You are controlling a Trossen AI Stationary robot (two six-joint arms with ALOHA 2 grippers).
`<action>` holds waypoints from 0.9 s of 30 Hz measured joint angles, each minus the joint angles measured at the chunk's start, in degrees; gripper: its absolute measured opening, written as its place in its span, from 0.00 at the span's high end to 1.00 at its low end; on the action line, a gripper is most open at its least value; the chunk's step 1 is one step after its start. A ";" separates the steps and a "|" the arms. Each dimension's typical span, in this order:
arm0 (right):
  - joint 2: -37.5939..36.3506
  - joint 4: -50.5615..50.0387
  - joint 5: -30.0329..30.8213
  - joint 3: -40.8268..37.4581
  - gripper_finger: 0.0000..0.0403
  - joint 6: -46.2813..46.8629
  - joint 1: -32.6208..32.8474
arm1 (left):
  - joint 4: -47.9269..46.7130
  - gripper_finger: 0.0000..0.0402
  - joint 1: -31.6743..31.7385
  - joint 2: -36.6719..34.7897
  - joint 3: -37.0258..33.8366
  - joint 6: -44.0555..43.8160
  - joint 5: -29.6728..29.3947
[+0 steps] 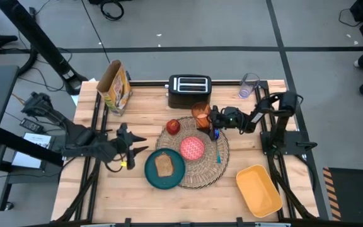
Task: Arrange a breakfast setting
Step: Put the orange cup on the brown table mat above the iridescent blue spoon
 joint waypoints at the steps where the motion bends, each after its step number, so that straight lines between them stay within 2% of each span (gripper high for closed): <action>1: 0.83 1.20 -0.07 0.10 0.18 0.00 -0.44 | 1.75 0.60 0.70 -0.47 -0.96 0.89 0.91; 13: 6.36 5.01 -3.11 0.16 0.18 -0.13 -3.60 | 3.68 0.60 5.95 -1.07 -2.49 1.63 4.03; 21: 6.40 4.78 -3.17 0.16 0.04 -1.00 -3.60 | 3.76 0.60 8.33 -1.05 -2.49 2.01 5.90; 27: 5.32 4.16 -3.03 -0.21 0.02 -1.80 -3.49 | 3.63 0.60 8.76 -1.05 -2.49 2.88 5.95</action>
